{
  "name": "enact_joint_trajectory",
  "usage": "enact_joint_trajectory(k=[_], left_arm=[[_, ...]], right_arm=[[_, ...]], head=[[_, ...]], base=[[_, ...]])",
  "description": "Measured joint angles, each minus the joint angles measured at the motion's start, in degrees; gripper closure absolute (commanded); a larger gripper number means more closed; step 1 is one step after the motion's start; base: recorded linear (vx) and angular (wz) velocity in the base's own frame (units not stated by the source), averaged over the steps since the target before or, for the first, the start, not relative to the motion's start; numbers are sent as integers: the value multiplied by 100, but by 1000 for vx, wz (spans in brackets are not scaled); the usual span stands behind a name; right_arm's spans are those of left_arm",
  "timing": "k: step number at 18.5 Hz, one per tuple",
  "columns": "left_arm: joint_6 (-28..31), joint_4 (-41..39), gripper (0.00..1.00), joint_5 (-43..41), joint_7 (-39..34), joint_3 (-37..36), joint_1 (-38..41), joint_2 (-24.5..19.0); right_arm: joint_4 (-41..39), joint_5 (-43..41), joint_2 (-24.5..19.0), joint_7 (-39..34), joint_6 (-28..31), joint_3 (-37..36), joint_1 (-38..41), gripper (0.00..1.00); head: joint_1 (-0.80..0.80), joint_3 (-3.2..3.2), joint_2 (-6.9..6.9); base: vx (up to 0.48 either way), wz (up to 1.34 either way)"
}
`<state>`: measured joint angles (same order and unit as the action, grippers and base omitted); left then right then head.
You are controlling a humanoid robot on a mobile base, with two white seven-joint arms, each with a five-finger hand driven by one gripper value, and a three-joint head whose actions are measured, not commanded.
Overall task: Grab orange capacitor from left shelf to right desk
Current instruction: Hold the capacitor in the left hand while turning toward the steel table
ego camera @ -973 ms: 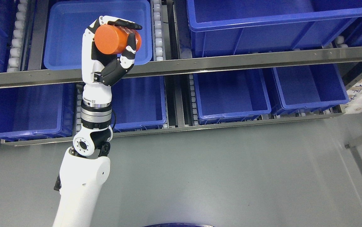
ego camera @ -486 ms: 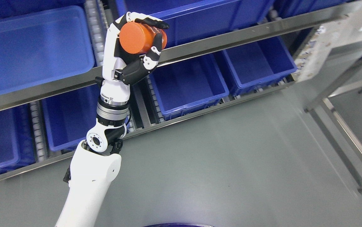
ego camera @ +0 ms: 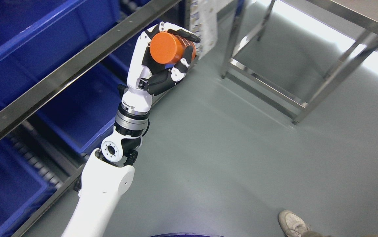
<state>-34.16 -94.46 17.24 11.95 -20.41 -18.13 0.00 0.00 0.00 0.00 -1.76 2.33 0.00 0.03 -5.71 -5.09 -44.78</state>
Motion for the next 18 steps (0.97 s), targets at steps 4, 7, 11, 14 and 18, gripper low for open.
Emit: enact_joint_trajectory(k=[4, 7, 11, 14, 18], left_arm=[[201, 3, 94, -1, 0, -103, 110, 0], [384, 8, 94, -1, 0, -167, 170, 0], [461, 14, 94, -1, 0, -243, 240, 0], [469, 15, 93, -1, 0, -278, 279, 0], [493, 18, 93, -1, 0, -313, 306, 0]], right_arm=[[0, 0, 0, -1, -1, 0, -1, 0], [0, 0, 0, -4, -2, 0, -2, 0], [2, 0, 0, -8, -13, 0, 39, 0], [0, 0, 0, -23, -27, 0, 18, 0], [0, 0, 0, -38, -29, 0, 4, 0]], head=[[0, 0, 0], [0, 0, 0], [0, 0, -1], [0, 0, -1], [0, 0, -1]], base=[[127, -806], [156, -539], [191, -374], [280, -214], [321, -147]])
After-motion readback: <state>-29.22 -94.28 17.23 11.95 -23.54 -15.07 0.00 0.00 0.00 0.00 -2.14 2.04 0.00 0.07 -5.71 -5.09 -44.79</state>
